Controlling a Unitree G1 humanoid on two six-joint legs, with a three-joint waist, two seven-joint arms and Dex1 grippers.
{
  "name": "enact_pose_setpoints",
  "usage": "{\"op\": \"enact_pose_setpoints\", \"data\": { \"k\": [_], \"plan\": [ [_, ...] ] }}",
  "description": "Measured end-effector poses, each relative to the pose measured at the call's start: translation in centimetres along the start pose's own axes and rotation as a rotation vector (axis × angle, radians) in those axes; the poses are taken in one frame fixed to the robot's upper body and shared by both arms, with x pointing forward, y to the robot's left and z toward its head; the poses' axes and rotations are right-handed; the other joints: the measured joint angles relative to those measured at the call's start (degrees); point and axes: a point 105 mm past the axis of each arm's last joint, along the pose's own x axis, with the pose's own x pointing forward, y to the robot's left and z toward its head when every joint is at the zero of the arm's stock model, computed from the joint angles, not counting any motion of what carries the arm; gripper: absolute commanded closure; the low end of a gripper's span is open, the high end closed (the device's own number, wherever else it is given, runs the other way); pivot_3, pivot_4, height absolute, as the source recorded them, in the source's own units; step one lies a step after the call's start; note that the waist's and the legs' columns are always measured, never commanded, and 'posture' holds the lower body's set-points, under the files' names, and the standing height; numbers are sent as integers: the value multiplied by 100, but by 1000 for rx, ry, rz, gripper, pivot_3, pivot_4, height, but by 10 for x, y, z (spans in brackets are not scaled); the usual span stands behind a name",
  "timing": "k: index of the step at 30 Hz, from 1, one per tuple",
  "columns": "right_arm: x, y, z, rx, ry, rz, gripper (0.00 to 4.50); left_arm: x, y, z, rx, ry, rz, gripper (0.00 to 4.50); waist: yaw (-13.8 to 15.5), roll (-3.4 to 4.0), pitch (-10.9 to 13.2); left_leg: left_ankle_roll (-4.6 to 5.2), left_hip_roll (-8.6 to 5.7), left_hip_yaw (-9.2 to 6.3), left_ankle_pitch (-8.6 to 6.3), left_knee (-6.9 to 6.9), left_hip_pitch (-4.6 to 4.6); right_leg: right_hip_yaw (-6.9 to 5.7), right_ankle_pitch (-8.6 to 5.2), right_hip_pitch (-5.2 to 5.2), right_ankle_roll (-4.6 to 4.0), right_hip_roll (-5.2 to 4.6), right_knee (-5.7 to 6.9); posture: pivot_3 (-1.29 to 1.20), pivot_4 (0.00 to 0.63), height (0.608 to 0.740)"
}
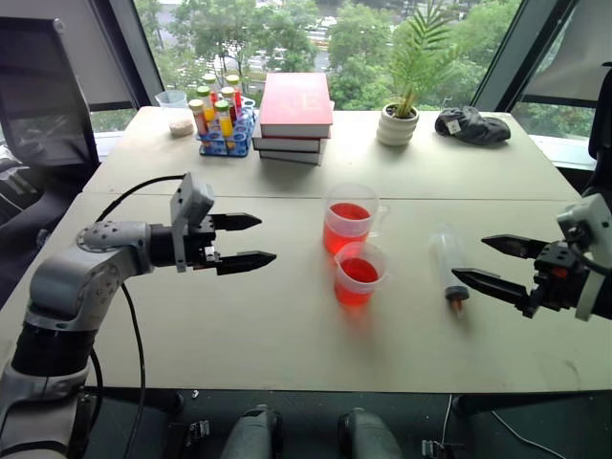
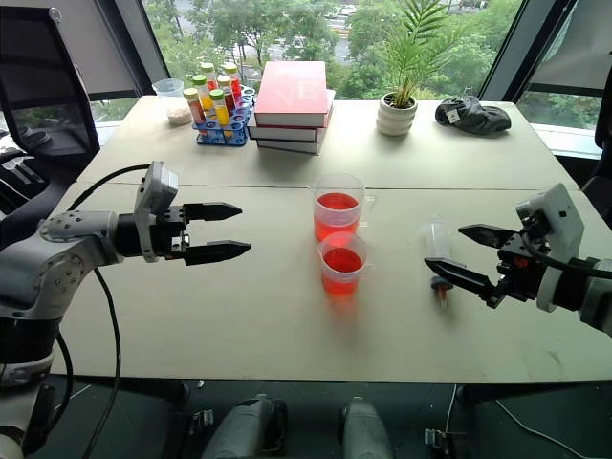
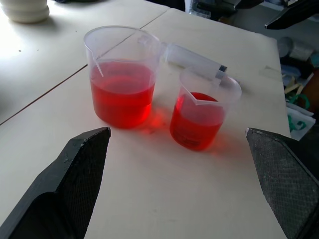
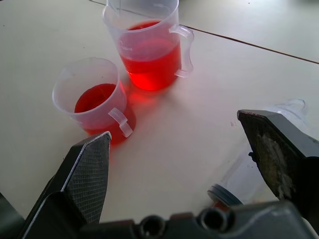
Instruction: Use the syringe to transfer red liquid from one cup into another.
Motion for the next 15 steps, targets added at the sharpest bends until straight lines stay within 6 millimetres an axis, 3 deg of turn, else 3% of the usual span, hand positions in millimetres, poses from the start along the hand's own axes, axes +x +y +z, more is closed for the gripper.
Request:
{"op": "enact_pose_setpoints", "data": {
  "k": [6,12,15],
  "plan": [
    [6,-18,-5,95,85,-50,24,6,-2,-4,-19,-1,-27,0,-14,0,0,1,-1,1,1,8,0,0,2,1,-3,0,2,0,150,740],
    [31,-50,10,269,222,-134,24,12,-2,-2,-15,-20,-48,0,-147,3,1,0,0,4,1,4,-6,0,5,-14,-9,-1,2,0,150,740],
    [45,-54,1,340,351,-148,24,16,-3,-1,-5,-32,-57,0,-142,4,0,-3,-1,8,4,-1,-56,2,6,-73,-8,-1,16,0,150,740]
  ]
}}
